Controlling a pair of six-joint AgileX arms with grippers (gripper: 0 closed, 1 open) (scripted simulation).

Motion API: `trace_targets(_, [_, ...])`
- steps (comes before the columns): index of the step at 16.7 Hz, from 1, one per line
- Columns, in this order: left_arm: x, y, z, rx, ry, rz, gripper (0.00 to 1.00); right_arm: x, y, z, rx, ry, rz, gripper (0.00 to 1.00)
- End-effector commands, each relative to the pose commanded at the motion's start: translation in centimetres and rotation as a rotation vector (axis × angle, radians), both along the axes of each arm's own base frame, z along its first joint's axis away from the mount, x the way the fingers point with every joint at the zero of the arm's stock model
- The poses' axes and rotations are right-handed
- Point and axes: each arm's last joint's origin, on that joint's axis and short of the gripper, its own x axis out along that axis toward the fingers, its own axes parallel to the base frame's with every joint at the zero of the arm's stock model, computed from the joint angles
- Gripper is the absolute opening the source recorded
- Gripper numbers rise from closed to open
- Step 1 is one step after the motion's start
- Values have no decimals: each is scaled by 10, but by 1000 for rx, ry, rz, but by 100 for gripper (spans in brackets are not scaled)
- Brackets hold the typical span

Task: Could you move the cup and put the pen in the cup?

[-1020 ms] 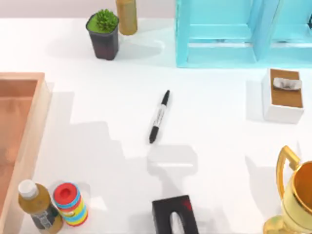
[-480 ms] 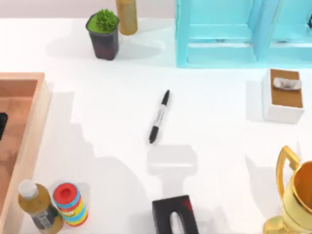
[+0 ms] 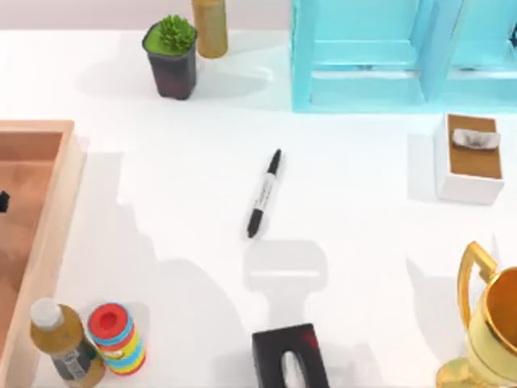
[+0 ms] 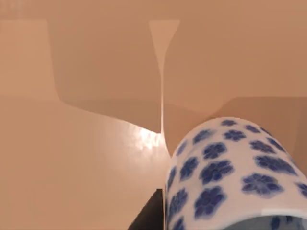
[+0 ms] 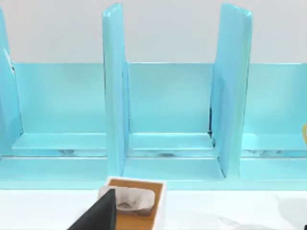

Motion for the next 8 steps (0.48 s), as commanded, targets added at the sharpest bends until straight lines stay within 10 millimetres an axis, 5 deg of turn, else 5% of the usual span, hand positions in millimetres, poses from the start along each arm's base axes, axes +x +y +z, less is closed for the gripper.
trace_targets(6, [0, 0, 0, 0, 0, 0, 2, 0, 0, 0, 0, 0, 0, 100])
trace_targets(8, [0, 0, 0, 0, 0, 0, 0, 0, 0, 0, 0, 0, 0, 100])
